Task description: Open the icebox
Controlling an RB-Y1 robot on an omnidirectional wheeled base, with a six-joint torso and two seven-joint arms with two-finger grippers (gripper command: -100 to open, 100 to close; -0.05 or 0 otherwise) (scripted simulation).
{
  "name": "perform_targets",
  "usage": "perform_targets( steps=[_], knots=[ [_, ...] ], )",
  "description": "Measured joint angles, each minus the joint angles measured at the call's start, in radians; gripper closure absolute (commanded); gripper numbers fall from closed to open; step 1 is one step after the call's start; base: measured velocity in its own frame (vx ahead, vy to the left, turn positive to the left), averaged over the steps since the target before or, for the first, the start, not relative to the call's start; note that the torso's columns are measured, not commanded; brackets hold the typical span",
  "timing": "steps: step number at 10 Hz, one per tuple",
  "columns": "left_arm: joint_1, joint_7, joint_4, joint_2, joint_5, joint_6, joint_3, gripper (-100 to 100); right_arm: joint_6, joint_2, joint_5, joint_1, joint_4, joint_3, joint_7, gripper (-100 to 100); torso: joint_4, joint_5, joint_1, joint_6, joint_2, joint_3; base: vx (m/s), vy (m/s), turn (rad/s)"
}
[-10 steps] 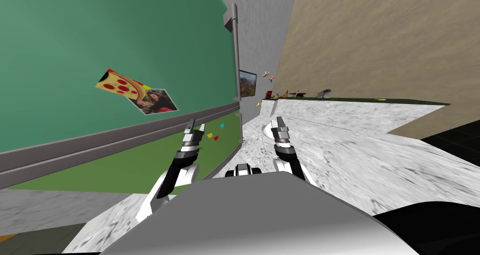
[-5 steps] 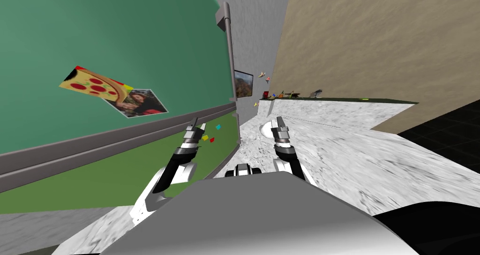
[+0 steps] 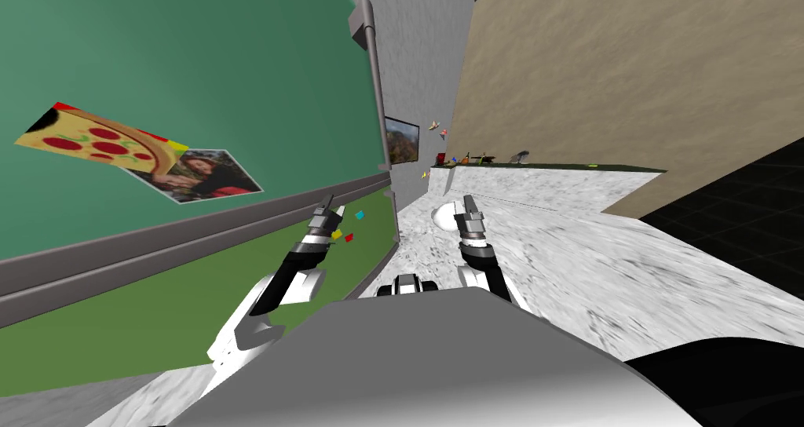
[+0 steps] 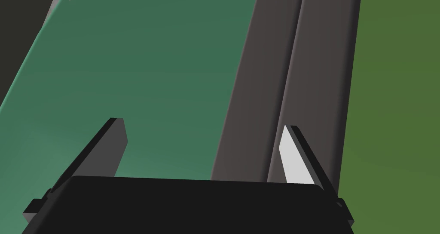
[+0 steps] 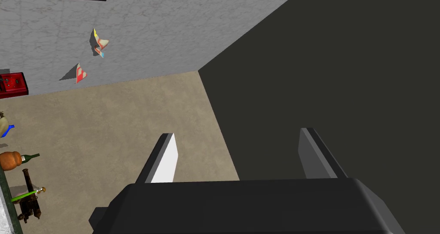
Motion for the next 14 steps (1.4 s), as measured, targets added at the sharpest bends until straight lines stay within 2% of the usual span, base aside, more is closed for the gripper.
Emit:
perform_targets(
  steps=[14],
  knots=[
    [-0.098,0.073,-0.039,0.218,0.048,0.351,0.064,-100,0.0,0.0,0.0,0.0,0.0,0.0,0.0,0,0.0,0.0,0.0,0.0,0.0,0.0,0.024,-0.036,-0.081]
  ],
)
